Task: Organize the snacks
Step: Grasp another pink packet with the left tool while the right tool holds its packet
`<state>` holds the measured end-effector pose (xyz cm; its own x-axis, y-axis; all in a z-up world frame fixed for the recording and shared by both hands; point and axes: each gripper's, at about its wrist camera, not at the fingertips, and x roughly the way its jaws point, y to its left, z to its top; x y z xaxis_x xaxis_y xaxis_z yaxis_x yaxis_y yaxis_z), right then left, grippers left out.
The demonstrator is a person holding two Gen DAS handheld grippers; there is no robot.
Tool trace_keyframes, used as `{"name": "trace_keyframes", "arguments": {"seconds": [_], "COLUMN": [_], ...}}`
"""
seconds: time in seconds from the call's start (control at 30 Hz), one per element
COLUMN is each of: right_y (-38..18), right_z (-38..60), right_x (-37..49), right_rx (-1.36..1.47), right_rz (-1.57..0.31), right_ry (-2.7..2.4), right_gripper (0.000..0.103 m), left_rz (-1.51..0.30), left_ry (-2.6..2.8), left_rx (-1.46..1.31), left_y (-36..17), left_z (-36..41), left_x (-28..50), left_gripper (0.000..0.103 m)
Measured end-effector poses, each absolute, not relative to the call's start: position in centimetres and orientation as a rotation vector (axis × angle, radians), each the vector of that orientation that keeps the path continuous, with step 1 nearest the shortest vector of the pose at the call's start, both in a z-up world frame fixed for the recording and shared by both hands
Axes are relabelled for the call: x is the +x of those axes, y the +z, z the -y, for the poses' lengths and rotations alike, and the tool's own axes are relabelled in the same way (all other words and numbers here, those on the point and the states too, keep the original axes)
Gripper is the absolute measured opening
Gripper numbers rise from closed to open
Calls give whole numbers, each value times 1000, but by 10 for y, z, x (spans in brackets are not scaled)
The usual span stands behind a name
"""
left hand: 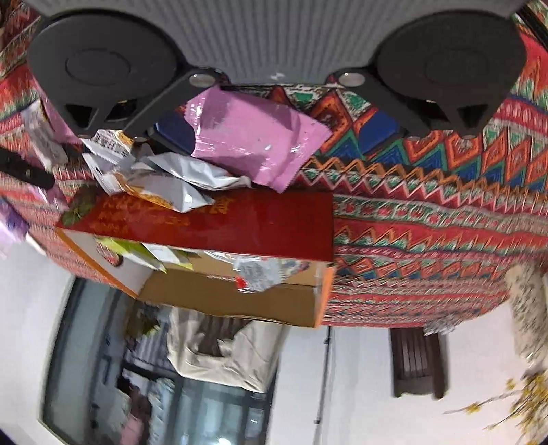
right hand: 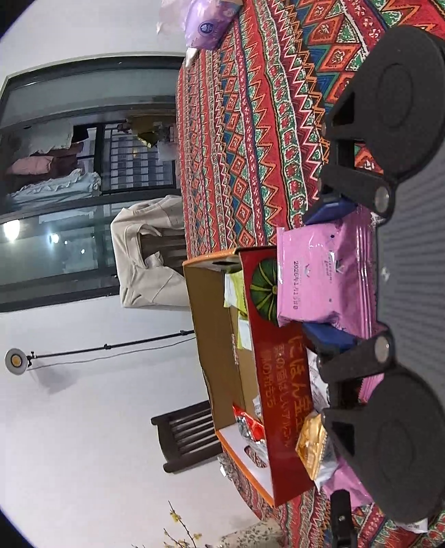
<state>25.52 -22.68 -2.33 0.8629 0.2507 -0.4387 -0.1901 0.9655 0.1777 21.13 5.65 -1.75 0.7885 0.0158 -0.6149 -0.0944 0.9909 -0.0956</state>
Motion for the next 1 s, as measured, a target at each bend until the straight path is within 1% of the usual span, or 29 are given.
{"name": "trace_keyframes", "arguments": {"seconds": [0.3, 0.57, 0.77, 0.8, 0.87, 0.9, 0.93, 1.0], "right_y": [-21, -21, -22, -22, -22, -22, -22, -21], "right_z": [223, 224, 223, 223, 222, 222, 222, 222], "right_x": [248, 246, 246, 246, 246, 247, 247, 246], "right_rx": [111, 115, 112, 112, 112, 112, 111, 108], "right_rz": [-441, -439, -443, -444, -443, -442, -442, -441], "right_ry": [269, 284, 281, 280, 278, 278, 278, 279], "right_gripper": [61, 61, 61, 61, 61, 61, 61, 61], "left_rz": [-754, -816, -800, -798, -785, -775, -763, -740], "left_ry": [8, 48, 54, 53, 44, 38, 37, 50], "left_rx": [29, -28, -7, -5, 1, 2, 2, -18], "left_y": [-21, -33, -34, -34, -33, -32, -31, -29], "left_z": [-29, -37, -35, -35, -33, -32, -32, -33], "left_x": [237, 253, 250, 249, 245, 242, 238, 232], "left_gripper": [103, 103, 103, 102, 93, 85, 80, 78]}}
